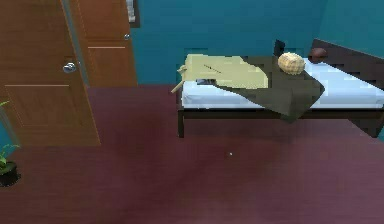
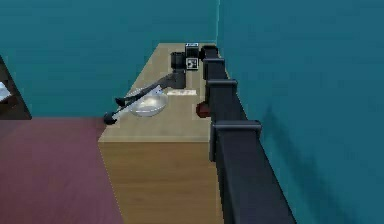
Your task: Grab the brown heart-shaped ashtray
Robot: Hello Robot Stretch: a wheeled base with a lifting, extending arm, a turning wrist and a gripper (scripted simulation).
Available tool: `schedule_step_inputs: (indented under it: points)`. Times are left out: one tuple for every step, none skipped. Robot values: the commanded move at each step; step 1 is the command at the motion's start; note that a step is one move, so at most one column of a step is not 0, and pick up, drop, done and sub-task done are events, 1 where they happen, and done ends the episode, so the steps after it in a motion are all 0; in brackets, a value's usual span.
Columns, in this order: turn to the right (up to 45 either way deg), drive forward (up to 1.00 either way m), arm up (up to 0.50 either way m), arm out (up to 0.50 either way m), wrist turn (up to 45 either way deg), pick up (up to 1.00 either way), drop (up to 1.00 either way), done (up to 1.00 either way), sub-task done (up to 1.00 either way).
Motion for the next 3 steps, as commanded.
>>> schedule_step_inputs:
  points:
    - [0.0,0.0,0.0,0.0,45.0,0.0,0.0,0.0,0.0]
    - [0.0,0.0,0.0,0.0,45.0,0.0,0.0,0.0,0.0]
    - [0.0,0.0,0.0,0.0,21.0,0.0,0.0,0.0,0.0]
